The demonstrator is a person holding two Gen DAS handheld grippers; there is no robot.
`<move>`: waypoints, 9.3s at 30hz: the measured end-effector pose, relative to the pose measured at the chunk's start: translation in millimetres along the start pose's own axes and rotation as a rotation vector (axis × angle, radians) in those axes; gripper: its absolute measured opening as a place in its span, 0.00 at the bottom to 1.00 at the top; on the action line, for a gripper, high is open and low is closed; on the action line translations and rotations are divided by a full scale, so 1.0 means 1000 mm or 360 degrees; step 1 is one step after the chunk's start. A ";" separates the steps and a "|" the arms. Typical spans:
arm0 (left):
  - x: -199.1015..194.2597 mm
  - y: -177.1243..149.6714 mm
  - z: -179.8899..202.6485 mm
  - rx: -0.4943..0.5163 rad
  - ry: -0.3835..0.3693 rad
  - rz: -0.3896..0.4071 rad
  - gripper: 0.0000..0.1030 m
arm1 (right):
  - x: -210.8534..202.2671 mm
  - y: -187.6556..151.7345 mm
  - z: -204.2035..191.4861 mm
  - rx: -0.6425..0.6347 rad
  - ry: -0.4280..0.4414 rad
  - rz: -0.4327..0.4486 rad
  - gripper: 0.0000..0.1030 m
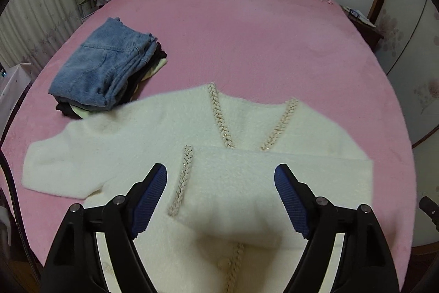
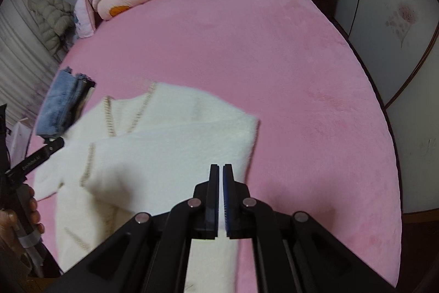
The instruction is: Fold large clothes
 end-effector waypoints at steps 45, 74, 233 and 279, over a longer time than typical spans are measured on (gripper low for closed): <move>-0.096 -0.084 -0.497 -0.0438 0.0065 -0.0025 0.80 | -0.082 -0.073 -0.421 -0.0248 0.0055 0.0067 0.03; 0.012 -0.095 -0.580 -0.1037 -0.0090 0.0068 0.15 | 0.038 -0.121 -0.536 -0.0371 0.0027 -0.0267 0.03; 0.141 -0.045 -0.183 0.0132 -0.0030 -0.0136 0.51 | 0.094 -0.082 -0.092 -0.0077 -0.0449 0.0066 0.00; -0.200 -0.117 -0.166 -0.0007 -0.0248 0.0168 0.89 | -0.204 -0.156 -0.140 -0.0031 -0.0127 0.0318 0.12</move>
Point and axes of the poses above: each gripper's, at about its wrist camera, not at the fingertips, and x roughly the way its jaws point, z to its right, y to its top, the point moved 9 cm from there along x, roughly the way its jaws point, and after that the axes turned 9 degrees about -y, right-handed, at the moved point
